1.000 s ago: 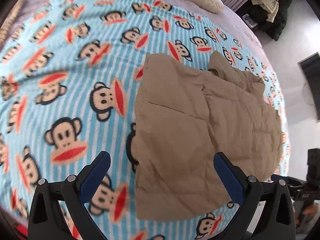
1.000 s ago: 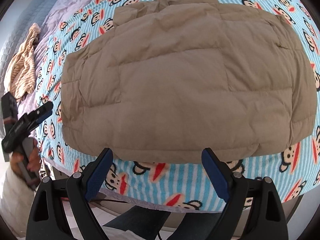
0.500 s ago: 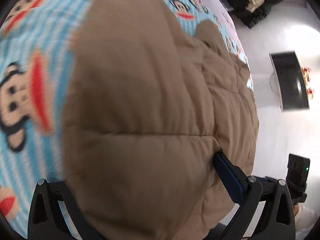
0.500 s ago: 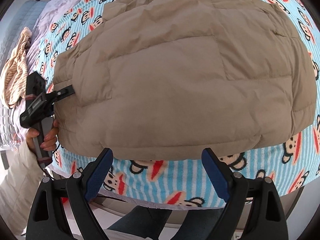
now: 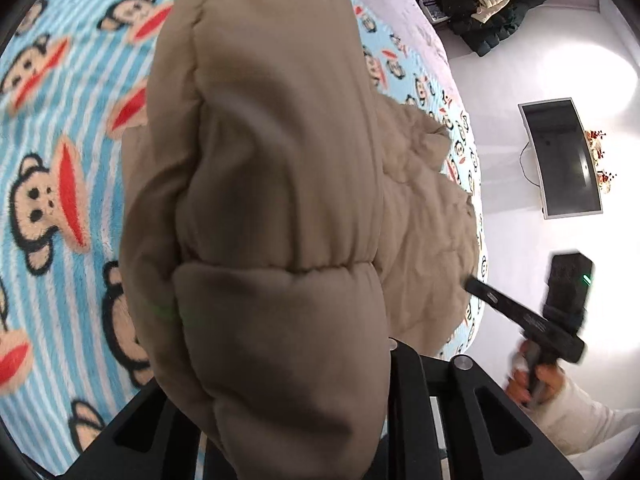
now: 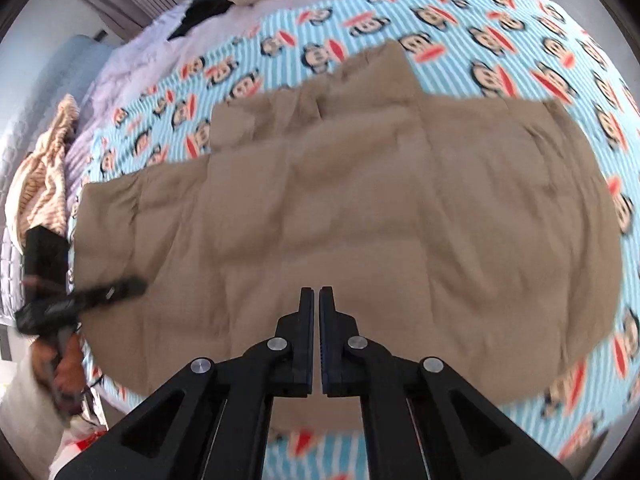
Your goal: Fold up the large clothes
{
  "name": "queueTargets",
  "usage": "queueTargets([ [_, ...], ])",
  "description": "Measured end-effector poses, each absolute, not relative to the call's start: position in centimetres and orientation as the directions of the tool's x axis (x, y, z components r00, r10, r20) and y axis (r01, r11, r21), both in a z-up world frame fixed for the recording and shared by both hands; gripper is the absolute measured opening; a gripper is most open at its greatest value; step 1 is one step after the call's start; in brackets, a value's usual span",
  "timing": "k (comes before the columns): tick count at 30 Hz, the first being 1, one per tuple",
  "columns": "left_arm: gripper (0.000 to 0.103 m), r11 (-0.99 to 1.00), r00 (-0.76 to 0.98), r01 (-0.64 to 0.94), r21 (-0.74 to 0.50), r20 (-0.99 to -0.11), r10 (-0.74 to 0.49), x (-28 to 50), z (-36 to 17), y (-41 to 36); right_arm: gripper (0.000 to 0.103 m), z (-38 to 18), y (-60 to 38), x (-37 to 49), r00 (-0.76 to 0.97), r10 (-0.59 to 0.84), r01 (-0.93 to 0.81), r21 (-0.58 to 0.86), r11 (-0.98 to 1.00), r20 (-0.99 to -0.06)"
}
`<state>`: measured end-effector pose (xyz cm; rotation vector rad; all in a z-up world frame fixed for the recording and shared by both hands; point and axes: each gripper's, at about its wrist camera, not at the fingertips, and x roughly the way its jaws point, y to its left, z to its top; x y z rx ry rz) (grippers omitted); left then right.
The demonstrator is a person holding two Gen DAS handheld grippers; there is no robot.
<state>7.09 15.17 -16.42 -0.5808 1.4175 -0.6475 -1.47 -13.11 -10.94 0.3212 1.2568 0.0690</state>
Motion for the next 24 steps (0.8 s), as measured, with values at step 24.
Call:
queueTargets([
  [24, 0.028, 0.873, 0.022, 0.164, -0.459, -0.883, -0.468, 6.8, -2.9, -11.4, 0.000, -20.8, -19.9, 8.1, 0.222, 0.597, 0.189, 0.634, 0.750, -0.771],
])
